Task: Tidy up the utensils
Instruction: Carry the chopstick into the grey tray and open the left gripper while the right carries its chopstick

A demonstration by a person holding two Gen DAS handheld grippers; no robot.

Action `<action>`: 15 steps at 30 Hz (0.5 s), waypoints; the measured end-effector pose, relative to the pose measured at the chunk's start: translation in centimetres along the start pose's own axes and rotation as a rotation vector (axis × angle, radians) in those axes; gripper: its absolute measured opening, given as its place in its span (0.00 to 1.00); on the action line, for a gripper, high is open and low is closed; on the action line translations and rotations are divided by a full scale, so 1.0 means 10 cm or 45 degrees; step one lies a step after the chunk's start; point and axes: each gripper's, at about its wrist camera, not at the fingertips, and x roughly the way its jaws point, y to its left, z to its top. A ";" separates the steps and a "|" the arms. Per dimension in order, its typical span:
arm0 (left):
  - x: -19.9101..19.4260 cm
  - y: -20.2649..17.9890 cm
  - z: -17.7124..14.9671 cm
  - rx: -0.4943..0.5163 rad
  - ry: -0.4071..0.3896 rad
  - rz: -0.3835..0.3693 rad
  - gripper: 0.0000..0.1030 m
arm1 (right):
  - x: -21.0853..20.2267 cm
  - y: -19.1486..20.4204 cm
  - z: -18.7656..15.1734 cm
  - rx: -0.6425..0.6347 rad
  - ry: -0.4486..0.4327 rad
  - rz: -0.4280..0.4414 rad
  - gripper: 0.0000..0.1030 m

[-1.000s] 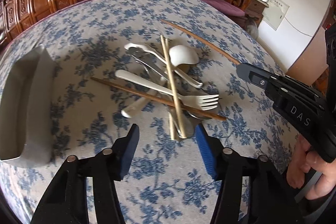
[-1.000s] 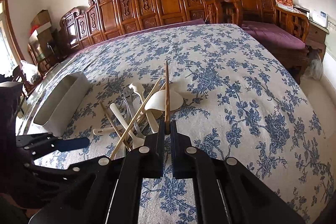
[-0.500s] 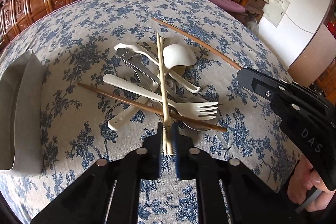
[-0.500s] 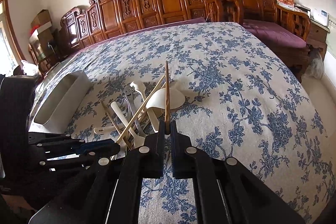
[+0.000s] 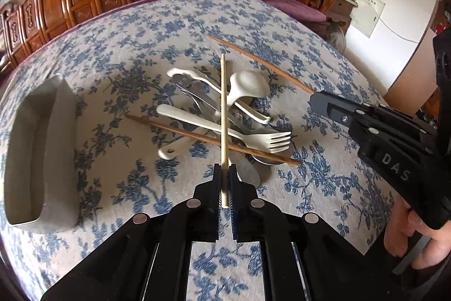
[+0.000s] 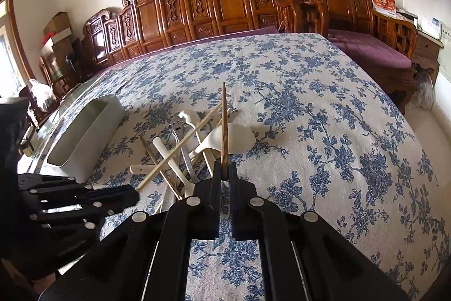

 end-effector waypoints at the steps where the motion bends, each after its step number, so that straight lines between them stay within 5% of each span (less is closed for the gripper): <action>1: -0.05 0.02 -0.01 -0.005 -0.011 0.006 0.04 | -0.01 0.02 0.00 -0.005 0.000 0.001 0.06; 15: -0.68 0.55 -0.07 -0.082 -0.112 0.093 0.04 | -0.17 0.47 0.03 -0.131 -0.018 0.035 0.06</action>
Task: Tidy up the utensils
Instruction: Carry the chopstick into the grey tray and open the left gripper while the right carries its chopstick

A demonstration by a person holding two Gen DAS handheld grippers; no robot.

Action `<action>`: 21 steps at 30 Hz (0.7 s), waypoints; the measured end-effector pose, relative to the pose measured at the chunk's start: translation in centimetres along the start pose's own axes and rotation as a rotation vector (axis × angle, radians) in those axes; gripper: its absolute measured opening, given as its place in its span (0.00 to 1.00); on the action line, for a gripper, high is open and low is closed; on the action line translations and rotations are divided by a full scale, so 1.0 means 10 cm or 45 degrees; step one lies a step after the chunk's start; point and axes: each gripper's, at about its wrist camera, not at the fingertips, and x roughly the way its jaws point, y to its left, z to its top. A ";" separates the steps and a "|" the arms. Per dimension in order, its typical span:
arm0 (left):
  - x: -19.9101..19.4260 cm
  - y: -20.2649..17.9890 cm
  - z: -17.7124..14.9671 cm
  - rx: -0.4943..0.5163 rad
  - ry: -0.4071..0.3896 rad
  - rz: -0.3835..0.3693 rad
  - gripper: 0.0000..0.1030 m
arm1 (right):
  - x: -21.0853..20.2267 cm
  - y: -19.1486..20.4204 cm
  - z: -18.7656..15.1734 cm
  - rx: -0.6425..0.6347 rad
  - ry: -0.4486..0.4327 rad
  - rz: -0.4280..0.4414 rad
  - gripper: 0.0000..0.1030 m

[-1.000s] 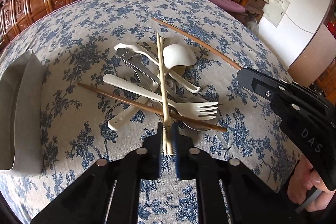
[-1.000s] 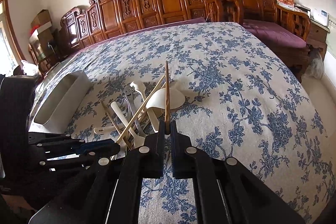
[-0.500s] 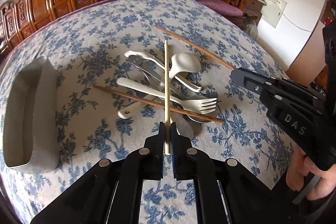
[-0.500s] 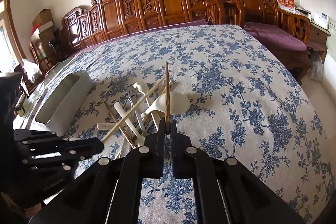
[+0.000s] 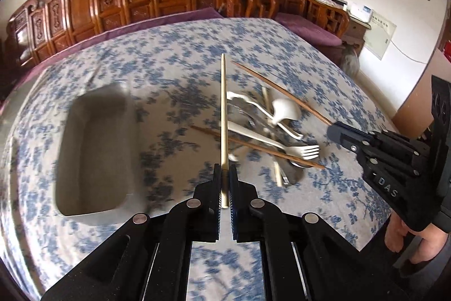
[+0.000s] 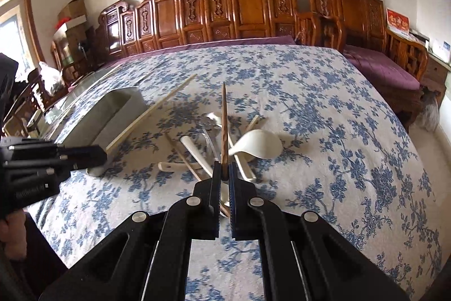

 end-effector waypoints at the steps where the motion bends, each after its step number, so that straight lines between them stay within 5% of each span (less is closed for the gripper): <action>1: -0.04 0.07 -0.01 -0.007 -0.005 0.011 0.04 | -0.01 0.04 0.01 -0.008 -0.001 0.004 0.06; 21: -0.18 1.29 -0.22 -0.198 0.044 0.147 0.04 | -0.04 0.88 0.22 -0.165 -0.006 0.067 0.06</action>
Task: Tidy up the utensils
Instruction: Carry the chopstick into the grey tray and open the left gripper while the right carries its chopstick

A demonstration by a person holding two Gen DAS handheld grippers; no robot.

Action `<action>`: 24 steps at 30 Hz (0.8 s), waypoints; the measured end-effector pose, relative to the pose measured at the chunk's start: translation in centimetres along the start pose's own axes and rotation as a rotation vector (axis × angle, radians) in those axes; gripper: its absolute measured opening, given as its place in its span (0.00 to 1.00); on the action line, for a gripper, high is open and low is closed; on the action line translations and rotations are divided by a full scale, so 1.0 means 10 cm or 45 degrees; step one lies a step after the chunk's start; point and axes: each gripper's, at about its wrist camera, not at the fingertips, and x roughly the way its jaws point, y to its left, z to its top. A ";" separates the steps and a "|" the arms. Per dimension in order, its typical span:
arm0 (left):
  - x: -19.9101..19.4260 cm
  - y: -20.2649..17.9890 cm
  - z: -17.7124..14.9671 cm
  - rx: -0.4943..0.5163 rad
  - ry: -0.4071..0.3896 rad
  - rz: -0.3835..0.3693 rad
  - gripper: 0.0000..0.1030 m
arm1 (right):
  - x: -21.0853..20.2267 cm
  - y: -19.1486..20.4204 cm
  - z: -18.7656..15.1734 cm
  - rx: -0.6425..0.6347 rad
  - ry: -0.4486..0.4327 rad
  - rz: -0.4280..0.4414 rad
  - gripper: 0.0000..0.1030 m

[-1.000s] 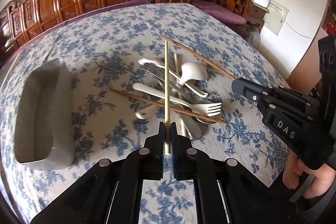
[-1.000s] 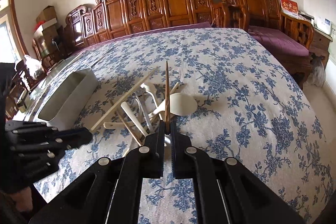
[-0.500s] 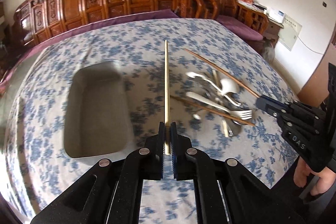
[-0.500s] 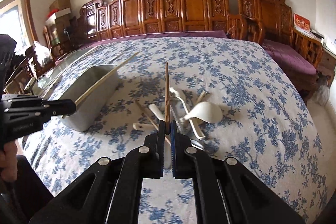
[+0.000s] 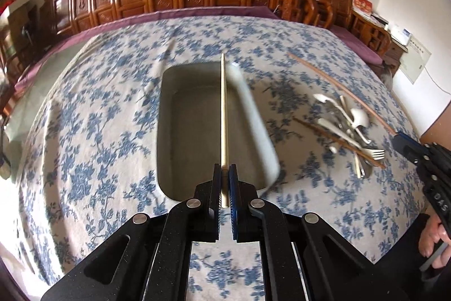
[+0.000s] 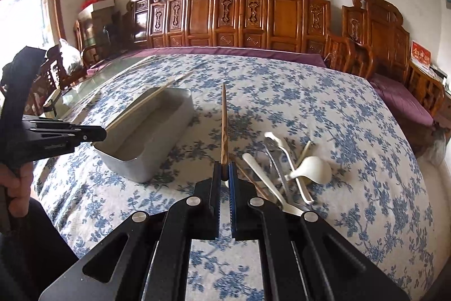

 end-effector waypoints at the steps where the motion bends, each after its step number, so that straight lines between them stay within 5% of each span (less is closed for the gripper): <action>1: 0.04 0.04 0.00 -0.007 0.011 0.004 0.04 | 0.01 0.03 0.01 0.007 0.002 0.015 0.06; 20: 0.21 0.41 0.14 -0.146 0.017 -0.050 0.06 | 0.22 0.49 0.18 -0.126 0.059 0.031 0.06; 24: 0.06 0.48 0.16 -0.147 -0.059 -0.018 0.19 | 0.30 0.63 0.24 -0.146 0.073 0.055 0.06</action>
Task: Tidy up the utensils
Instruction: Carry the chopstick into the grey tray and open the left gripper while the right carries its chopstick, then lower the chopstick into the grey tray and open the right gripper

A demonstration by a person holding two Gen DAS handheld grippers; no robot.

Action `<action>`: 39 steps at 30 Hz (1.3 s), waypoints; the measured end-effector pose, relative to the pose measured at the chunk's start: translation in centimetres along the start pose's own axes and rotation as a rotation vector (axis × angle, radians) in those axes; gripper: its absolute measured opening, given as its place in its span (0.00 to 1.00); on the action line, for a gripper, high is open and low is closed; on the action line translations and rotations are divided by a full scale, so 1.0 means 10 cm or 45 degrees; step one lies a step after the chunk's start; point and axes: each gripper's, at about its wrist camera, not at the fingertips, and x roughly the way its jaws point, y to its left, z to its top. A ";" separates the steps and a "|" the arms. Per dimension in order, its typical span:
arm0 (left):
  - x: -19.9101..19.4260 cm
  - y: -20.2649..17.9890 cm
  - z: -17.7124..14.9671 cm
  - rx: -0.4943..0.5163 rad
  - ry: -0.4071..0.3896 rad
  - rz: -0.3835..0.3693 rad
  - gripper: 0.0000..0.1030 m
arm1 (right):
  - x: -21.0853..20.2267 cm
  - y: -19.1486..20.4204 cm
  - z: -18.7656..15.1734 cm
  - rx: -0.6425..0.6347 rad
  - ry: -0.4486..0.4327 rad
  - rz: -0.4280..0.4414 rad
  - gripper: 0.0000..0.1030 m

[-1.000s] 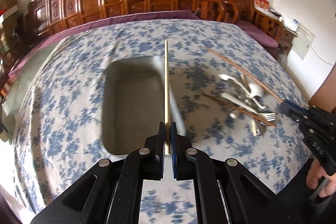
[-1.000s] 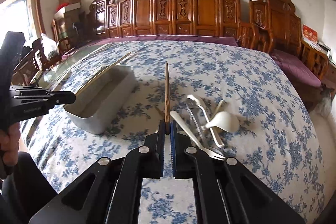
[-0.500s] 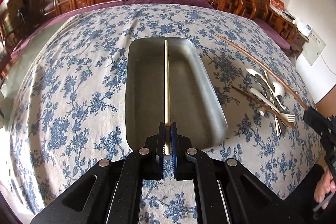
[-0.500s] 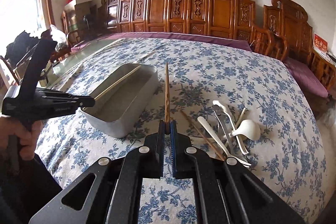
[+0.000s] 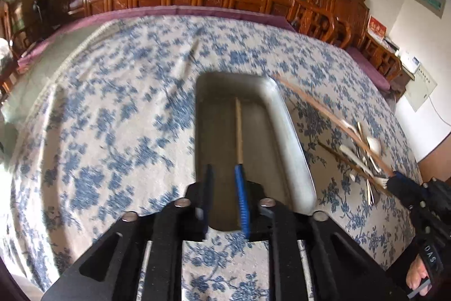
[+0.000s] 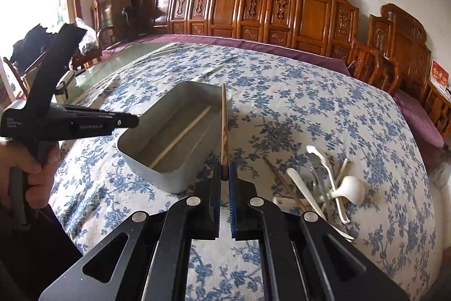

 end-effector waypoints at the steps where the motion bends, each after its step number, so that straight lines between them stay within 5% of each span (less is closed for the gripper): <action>1: -0.03 0.01 0.01 0.004 -0.013 0.012 0.20 | 0.03 0.03 0.02 -0.002 0.003 0.006 0.06; 8: -0.07 0.17 0.03 0.008 -0.050 0.074 0.22 | 0.27 0.26 0.16 -0.020 0.037 0.048 0.06; 25: -0.08 0.40 0.05 -0.078 -0.055 0.057 0.26 | 0.76 0.49 0.39 0.006 0.122 0.121 0.06; 31: -0.09 0.37 0.05 -0.069 -0.064 0.060 0.29 | 0.82 0.52 0.34 0.010 0.155 0.209 0.13; 34: -0.10 0.33 0.04 -0.059 -0.071 0.058 0.29 | 0.77 0.43 0.33 0.039 0.132 0.235 0.33; 39: -0.12 0.20 0.04 -0.030 -0.084 0.045 0.37 | 0.55 0.16 0.32 0.059 0.071 0.207 0.34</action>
